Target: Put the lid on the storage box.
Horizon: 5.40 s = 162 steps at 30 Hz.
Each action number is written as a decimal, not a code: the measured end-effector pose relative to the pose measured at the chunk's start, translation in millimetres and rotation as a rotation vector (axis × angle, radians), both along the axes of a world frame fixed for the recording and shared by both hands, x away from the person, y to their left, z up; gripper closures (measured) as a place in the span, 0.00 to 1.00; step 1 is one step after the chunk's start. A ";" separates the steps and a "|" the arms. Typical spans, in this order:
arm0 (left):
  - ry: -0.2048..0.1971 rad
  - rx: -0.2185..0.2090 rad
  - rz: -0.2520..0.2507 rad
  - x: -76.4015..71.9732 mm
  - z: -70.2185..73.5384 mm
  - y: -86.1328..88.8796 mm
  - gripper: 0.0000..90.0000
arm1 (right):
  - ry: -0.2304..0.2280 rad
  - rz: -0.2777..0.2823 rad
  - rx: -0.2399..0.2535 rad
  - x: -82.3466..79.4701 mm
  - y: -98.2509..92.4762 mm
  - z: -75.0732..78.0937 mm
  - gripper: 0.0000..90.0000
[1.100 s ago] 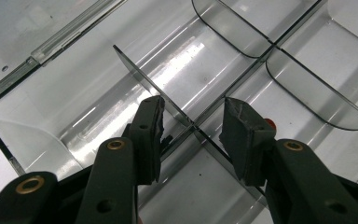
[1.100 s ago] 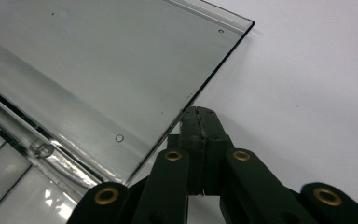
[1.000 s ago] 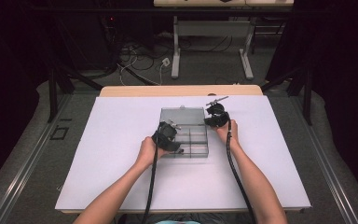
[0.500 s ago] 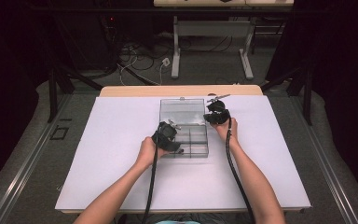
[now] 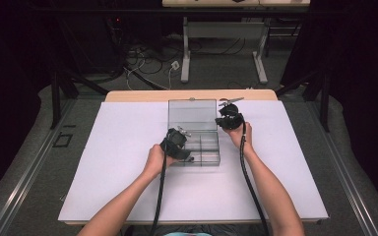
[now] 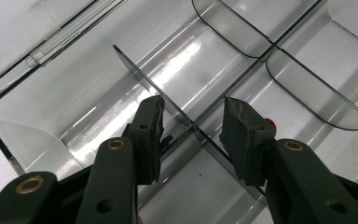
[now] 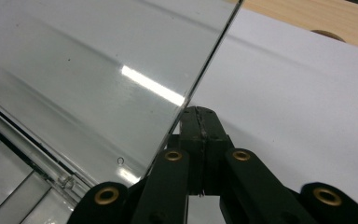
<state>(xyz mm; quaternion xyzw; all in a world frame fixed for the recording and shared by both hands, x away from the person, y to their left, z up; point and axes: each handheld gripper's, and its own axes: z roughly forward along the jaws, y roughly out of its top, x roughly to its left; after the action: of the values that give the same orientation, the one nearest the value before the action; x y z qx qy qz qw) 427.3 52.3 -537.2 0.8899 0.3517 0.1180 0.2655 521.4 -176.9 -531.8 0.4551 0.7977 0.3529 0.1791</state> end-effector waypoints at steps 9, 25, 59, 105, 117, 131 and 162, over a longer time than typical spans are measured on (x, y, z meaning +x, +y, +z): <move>0.002 0.002 0.000 -0.1 0.1 -0.2 0.65 | -0.014 0.010 0.003 -2.4 -0.7 5.9 1.00; 0.001 0.003 -0.004 0.4 0.2 0.0 0.65 | -0.070 0.029 0.011 -6.5 -3.1 16.3 1.00; -0.173 -0.062 0.104 6.7 48.9 26.8 0.00 | -0.120 0.103 0.035 -24.5 -7.8 28.3 1.00; -0.336 -0.097 0.084 32.0 103.3 56.1 0.74 | -0.168 0.201 0.007 -60.8 -15.6 89.6 0.79; -0.326 -0.110 0.081 23.6 103.0 56.2 0.74 | -0.155 0.180 0.038 -58.7 -6.3 96.2 0.85; -0.316 -0.119 0.056 14.7 103.3 58.7 0.73 | -0.169 0.186 -0.013 -72.0 -4.8 96.3 0.88; -0.336 -0.090 -0.014 -24.3 91.0 59.6 0.72 | -0.259 0.241 -0.110 -115.9 -0.9 83.6 0.86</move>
<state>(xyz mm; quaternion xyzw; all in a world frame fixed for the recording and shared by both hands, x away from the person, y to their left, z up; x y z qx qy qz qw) 403.0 111.9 -446.1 0.8474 0.3010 0.2472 0.3609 405.5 -177.8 -448.2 0.2965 0.8347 0.3834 0.2614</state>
